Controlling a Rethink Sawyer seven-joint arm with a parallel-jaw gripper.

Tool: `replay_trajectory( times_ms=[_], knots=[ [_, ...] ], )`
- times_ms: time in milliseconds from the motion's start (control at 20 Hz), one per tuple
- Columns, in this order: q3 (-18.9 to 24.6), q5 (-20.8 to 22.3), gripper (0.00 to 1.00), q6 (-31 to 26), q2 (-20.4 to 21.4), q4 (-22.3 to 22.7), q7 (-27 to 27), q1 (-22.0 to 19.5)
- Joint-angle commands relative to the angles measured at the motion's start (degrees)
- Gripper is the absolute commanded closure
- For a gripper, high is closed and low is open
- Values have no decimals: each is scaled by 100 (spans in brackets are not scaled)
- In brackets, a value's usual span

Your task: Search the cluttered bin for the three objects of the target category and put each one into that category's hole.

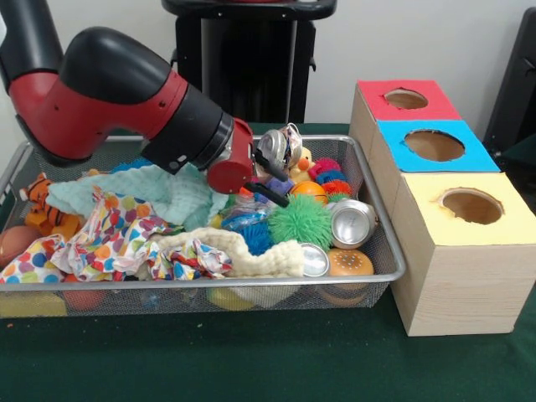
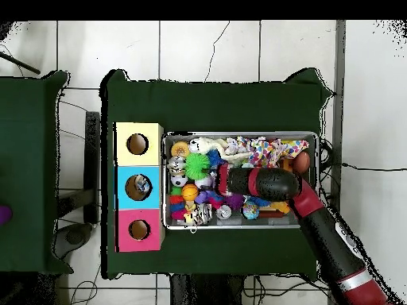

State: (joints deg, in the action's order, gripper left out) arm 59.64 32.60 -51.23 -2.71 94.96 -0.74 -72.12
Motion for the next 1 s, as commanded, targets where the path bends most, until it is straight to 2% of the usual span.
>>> replay_trajectory(
  times_ms=[50,350,600,750,1000],
  knots=[
    [-358,-226,0,496,90,-643,-972,114],
    [-413,-378,0,731,172,-497,-925,103],
    [-183,-677,0,933,-17,-239,-936,-133],
    [-93,-860,0,754,30,-217,-861,-177],
    [-111,-1110,0,404,159,-430,-701,-46]
  ],
)
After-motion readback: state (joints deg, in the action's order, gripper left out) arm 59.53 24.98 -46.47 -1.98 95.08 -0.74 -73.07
